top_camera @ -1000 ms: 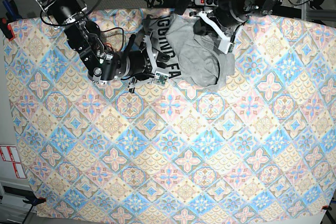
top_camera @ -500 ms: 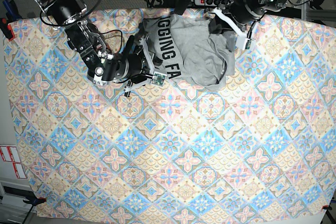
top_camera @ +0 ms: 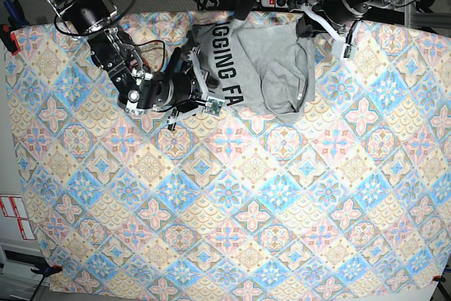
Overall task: Fold the T-shirt properly
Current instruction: 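Grasp the shirt end with the left gripper and fold it toward the right gripper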
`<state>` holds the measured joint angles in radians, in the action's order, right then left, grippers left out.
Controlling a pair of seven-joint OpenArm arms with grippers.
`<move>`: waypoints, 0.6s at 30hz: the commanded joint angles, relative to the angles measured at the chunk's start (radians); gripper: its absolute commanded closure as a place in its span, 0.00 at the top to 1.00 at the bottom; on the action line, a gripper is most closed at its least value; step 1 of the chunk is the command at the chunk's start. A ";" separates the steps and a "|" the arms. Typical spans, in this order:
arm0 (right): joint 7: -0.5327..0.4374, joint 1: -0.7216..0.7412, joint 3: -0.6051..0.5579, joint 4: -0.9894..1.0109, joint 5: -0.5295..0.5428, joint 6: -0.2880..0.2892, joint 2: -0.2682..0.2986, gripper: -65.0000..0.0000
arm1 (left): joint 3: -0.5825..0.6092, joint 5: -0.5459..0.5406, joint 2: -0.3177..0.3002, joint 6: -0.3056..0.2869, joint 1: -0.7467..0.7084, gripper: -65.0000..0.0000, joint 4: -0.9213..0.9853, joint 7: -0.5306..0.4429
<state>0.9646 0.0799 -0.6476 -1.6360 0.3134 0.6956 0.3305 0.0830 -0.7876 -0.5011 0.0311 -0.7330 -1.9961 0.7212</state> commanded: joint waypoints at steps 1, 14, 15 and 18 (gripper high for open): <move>-0.017 0.016 0.007 -0.008 0.008 0.003 0.003 0.20 | -0.024 -0.003 -0.012 0.000 -0.026 0.00 -0.019 -0.007; -0.019 0.016 0.007 0.030 0.008 0.003 -0.038 0.20 | -0.139 0.003 -0.012 0.000 -0.084 0.00 0.010 0.004; -0.019 0.016 0.007 0.030 0.008 0.003 -0.040 0.20 | -0.139 0.003 -0.012 0.000 -0.087 0.00 0.022 0.004; -0.019 0.016 0.007 0.030 0.008 0.003 -0.040 0.20 | -0.134 0.003 -0.012 0.000 -0.089 0.00 0.062 0.004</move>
<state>0.9596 0.0792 -0.6468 -1.5902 0.3122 0.6956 0.2852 -0.0490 -0.7849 -0.5041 0.0307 -0.8150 -1.9202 0.7334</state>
